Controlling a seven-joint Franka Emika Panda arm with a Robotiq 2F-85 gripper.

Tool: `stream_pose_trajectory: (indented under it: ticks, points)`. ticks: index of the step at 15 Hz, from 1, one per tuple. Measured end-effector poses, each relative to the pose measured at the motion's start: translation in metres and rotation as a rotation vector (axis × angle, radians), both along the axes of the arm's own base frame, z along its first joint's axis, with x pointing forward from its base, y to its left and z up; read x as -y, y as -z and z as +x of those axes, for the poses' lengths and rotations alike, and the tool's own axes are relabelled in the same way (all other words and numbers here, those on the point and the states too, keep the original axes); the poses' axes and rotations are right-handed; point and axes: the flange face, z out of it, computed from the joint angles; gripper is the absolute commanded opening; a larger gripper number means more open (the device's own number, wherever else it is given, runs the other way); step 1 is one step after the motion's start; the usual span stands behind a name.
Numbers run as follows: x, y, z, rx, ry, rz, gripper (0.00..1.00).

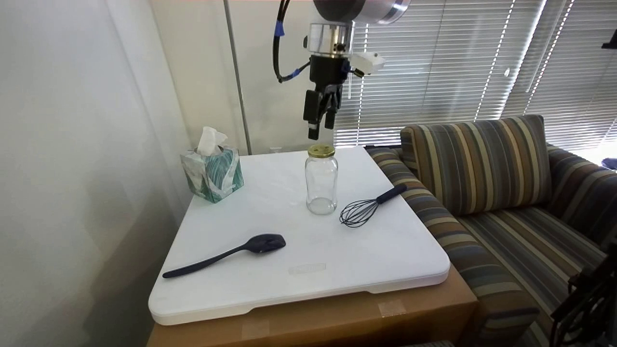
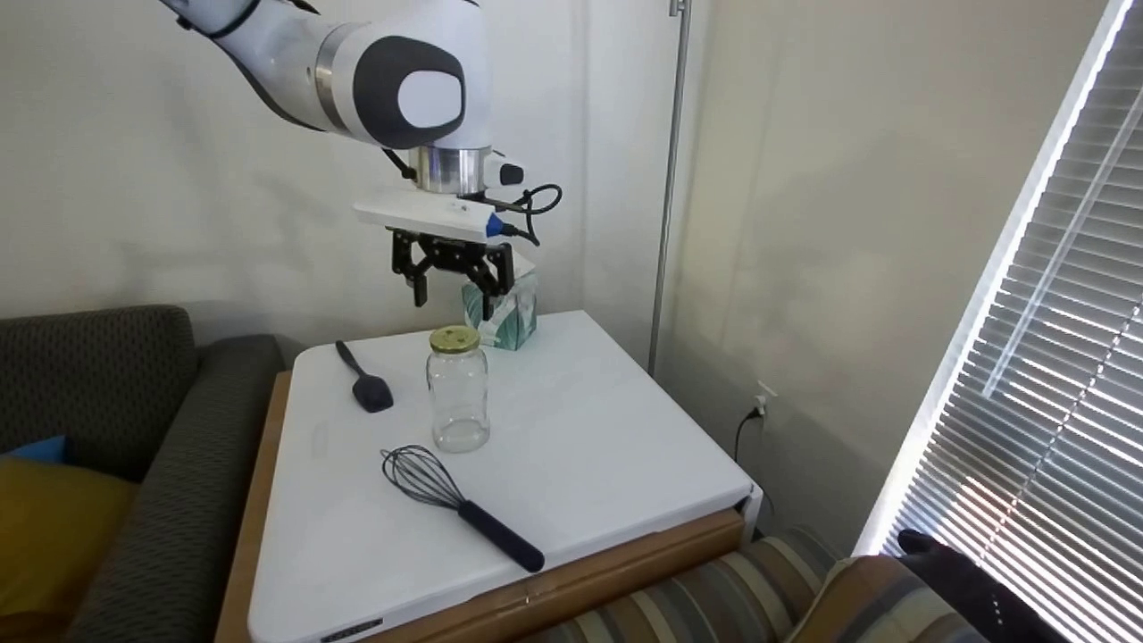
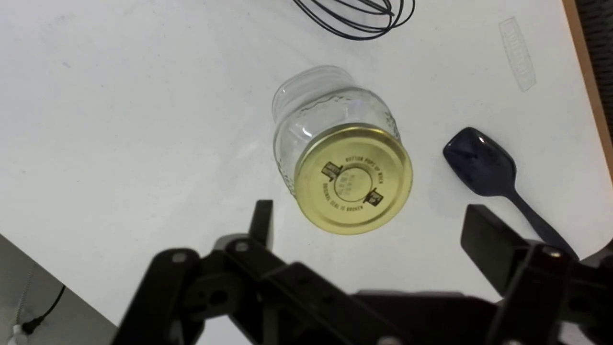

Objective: Remove the lid from the jar and put it on the table

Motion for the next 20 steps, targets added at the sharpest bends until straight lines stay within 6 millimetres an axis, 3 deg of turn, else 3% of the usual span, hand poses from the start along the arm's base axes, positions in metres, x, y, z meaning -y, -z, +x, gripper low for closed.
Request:
stream_pose_trajectory:
  ticks: [11,20]
  points:
    - [-0.013,0.036,0.01,-0.031,-0.003,-0.058,1.0]
    - [-0.018,0.043,0.007,-0.097,-0.012,-0.088,1.0]
